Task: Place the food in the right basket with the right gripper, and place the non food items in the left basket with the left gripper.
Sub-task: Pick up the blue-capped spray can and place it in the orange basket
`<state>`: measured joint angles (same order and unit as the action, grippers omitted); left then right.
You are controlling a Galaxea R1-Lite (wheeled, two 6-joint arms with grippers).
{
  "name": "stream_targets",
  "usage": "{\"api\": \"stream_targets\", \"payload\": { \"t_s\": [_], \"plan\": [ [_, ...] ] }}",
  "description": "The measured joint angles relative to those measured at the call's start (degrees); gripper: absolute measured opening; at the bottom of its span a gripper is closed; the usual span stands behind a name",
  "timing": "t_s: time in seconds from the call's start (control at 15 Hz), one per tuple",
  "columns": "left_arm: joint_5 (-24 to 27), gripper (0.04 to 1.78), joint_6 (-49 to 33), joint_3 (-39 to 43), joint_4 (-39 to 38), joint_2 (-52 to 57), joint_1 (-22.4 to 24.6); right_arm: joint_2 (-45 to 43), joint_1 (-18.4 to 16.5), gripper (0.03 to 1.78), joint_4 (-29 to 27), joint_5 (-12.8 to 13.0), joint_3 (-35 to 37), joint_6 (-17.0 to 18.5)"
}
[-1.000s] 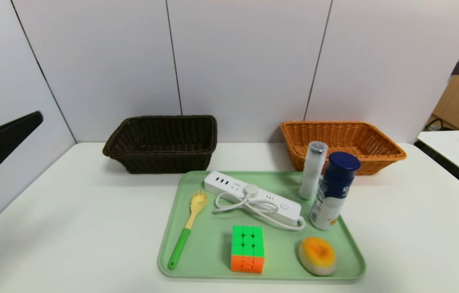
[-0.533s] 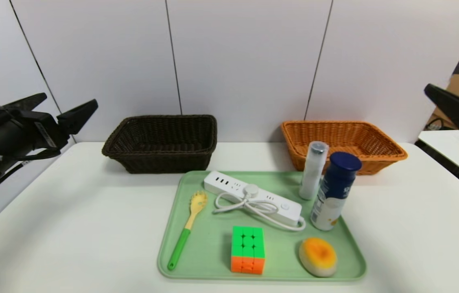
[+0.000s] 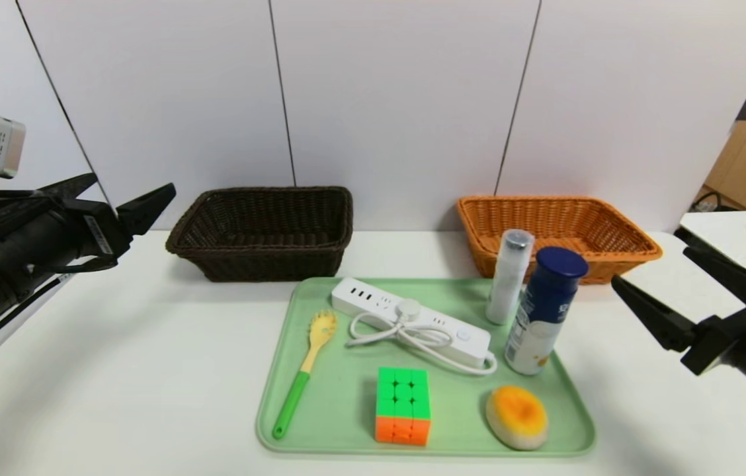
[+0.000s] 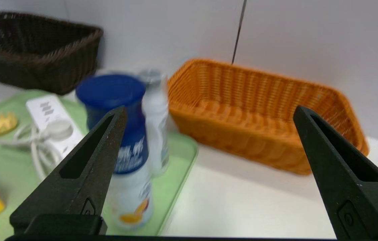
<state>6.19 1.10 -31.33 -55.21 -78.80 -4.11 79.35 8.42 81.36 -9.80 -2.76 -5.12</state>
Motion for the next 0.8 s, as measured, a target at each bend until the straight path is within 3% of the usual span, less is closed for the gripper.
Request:
{"api": "stream_targets", "payload": {
  "t_s": [0.47, 0.8],
  "plan": [
    [0.0, 1.69, 0.0, 0.0, 0.0, -0.6, 0.0, 4.3, 7.8, 1.71, -1.6, -0.1, 2.5, 0.0],
    [-0.1, 1.69, -0.1, 0.0, 0.0, -0.7, 0.0, 11.9, 10.4, 1.71, -1.3, -0.1, -2.1, 0.0]
  ]
}}
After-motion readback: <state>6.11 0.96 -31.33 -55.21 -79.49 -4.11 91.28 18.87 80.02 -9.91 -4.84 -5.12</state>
